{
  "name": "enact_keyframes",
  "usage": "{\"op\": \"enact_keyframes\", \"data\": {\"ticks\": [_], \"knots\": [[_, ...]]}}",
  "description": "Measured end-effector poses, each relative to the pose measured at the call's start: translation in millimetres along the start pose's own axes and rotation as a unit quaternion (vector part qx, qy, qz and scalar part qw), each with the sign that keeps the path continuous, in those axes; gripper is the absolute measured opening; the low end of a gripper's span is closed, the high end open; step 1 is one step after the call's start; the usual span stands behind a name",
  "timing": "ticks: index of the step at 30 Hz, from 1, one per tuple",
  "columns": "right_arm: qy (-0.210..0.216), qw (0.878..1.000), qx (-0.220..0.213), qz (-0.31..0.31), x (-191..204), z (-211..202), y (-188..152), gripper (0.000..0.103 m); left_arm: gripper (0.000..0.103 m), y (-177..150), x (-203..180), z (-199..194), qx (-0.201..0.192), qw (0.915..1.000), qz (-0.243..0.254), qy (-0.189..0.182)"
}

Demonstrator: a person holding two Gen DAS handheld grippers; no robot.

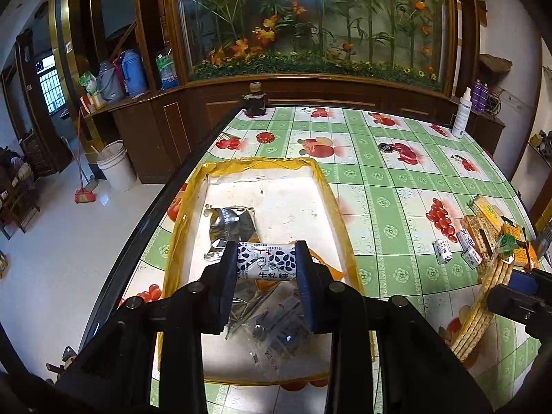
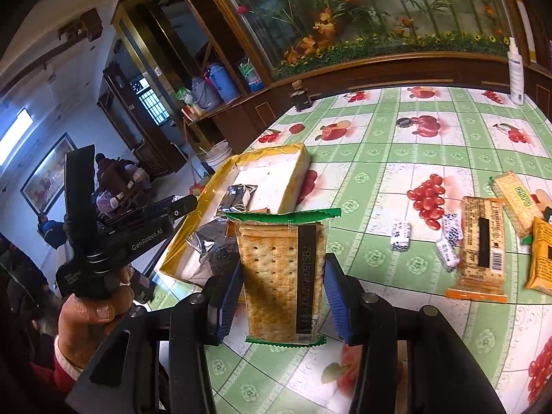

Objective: Organize snacks
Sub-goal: 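Carry the white candy and green-edged cracker pack over the tray with both tools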

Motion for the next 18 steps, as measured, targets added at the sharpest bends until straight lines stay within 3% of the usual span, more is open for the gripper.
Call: {"op": "enact_keyframes", "data": {"ticks": [9, 18], "knots": [[0.024, 1.0, 0.002, 0.004, 19.2, 41.9, 23.9, 0.047, 0.029, 3.7, 20.3, 21.9, 0.013, 0.9998, -0.011, 0.013], [0.029, 1.0, 0.002, -0.007, 41.9, 109.2, 68.2, 0.047, 0.03, 28.6, 56.1, 79.8, 0.054, 0.9972, -0.05, 0.008]]}}
Point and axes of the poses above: each gripper's, at about its wrist camera, not at the fingertips, and z roughly the way its jaws point, x to its left, y to its top, the point moved 5 cm from there along z, roughly the way its jaws point, and after that the axes turned 7 degrees about z, right-handed, at the moved point
